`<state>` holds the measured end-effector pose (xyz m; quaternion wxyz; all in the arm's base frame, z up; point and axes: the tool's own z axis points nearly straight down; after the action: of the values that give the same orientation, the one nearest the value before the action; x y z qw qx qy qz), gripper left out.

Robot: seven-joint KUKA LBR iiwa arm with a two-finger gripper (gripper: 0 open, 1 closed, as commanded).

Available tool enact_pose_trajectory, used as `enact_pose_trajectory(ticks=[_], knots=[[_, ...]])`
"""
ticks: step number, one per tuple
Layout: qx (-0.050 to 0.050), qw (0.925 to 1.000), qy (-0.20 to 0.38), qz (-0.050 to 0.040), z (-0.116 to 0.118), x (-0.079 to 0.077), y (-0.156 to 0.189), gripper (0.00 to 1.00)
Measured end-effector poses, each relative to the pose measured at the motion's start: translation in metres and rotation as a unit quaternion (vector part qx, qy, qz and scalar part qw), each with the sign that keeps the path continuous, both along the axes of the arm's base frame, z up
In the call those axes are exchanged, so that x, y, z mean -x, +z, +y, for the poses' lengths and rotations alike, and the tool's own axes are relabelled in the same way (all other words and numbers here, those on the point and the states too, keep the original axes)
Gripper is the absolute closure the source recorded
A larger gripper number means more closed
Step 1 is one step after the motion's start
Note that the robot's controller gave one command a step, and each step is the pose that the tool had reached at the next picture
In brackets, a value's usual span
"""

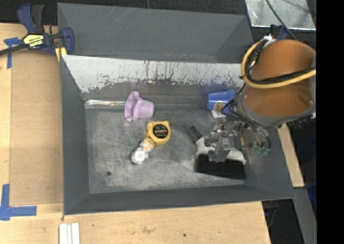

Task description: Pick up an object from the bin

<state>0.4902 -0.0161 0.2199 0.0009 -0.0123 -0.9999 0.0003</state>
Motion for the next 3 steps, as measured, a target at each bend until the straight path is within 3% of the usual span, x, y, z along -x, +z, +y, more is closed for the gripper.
enact_pose_trajectory(ticks=[1,2,3], knots=[[0.0,1.0,-0.001,-0.0059,0.0,-0.009,0.033,1.0],[0.0,0.9995,0.033,0.0002,0.01,-0.035,-0.087,0.0],[0.0,0.9995,0.032,-0.0025,0.01,-0.037,-0.085,0.0]])
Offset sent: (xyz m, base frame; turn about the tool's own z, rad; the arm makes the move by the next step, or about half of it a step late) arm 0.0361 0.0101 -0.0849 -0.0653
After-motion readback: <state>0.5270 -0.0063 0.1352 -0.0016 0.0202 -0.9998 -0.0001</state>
